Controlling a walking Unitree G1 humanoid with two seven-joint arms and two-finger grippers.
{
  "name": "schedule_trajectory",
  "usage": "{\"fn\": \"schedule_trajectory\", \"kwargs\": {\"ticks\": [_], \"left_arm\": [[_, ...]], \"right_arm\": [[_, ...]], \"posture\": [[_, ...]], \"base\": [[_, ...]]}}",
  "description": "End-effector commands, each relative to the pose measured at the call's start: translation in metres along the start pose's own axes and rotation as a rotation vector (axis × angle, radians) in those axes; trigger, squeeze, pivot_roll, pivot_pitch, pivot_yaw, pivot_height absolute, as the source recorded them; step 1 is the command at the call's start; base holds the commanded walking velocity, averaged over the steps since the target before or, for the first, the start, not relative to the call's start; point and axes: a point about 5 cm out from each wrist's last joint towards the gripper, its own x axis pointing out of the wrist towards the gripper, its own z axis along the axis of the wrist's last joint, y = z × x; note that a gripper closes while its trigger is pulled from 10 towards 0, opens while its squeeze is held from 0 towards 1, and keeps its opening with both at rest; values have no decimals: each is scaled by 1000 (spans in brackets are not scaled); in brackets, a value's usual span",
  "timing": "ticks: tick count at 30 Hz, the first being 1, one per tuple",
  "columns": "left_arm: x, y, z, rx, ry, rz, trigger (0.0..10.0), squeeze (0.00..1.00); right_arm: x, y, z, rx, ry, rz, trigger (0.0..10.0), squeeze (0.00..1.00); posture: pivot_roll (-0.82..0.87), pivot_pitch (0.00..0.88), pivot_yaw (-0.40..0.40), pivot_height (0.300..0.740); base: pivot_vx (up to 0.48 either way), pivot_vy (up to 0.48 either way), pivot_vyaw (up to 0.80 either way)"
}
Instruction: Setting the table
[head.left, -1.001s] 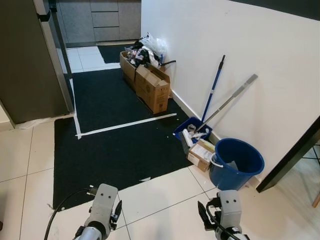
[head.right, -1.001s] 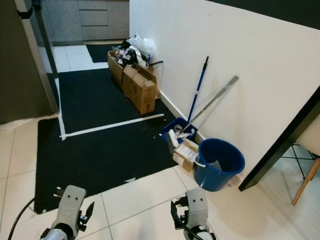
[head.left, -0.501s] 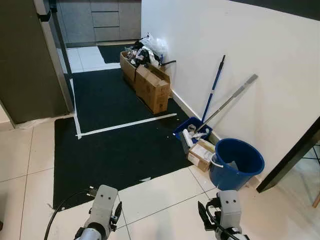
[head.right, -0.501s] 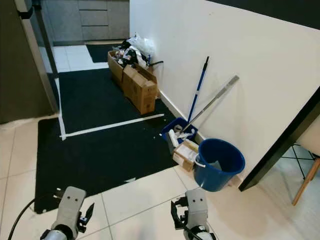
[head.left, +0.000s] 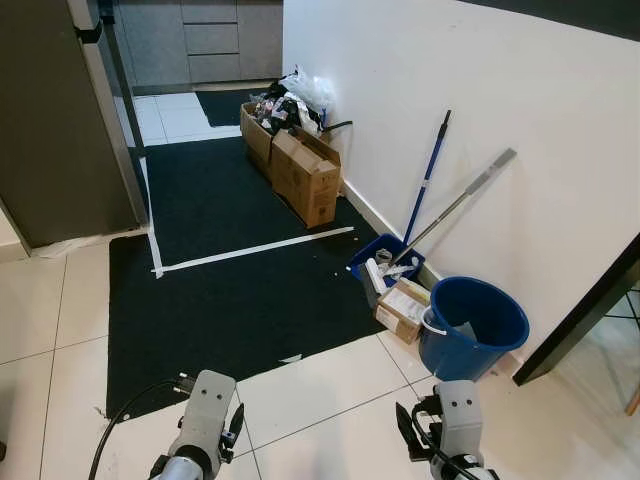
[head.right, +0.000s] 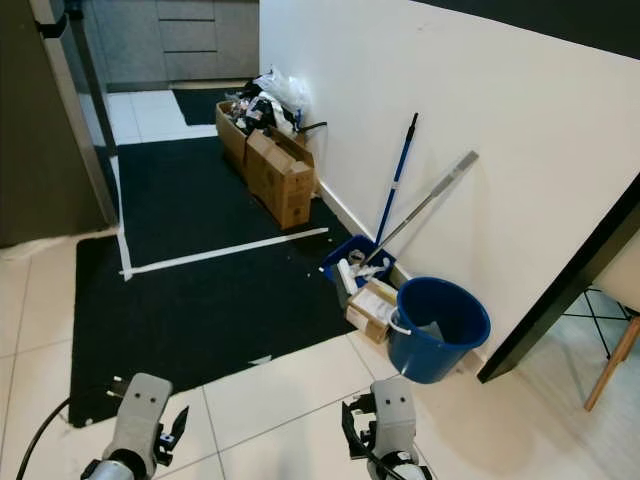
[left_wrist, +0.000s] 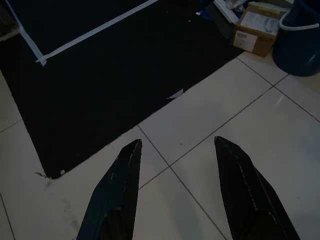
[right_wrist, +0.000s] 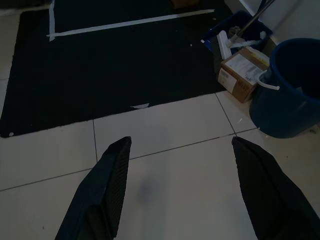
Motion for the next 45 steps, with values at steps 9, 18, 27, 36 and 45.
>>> {"fn": "schedule_trajectory", "kwargs": {"ticks": [9,18,27,36,45], "left_arm": [[-1,3,-7,-58,34,39,10000,0],[1,2,-5,-36,33,24,10000,0],[0,3,-5,-19,29,34,10000,0],[-4,6,-14,-57,58,64,10000,0],[-4,3,-13,-51,53,56,10000,0]], "right_arm": [[3,5,-5,19,30,6,10000,0],[9,11,-4,6,48,47,10000,0],[9,12,-6,28,49,31,10000,0],[9,16,-9,6,56,48,10000,0],[8,14,-10,-3,61,50,10000,0]], "posture": [[64,47,3,740],[83,29,-9,740],[110,13,12,740],[113,6,5,740],[110,8,7,740]], "base": [[0,0,0],[0,0,0],[0,0,0],[0,0,0],[0,0,0]]}}
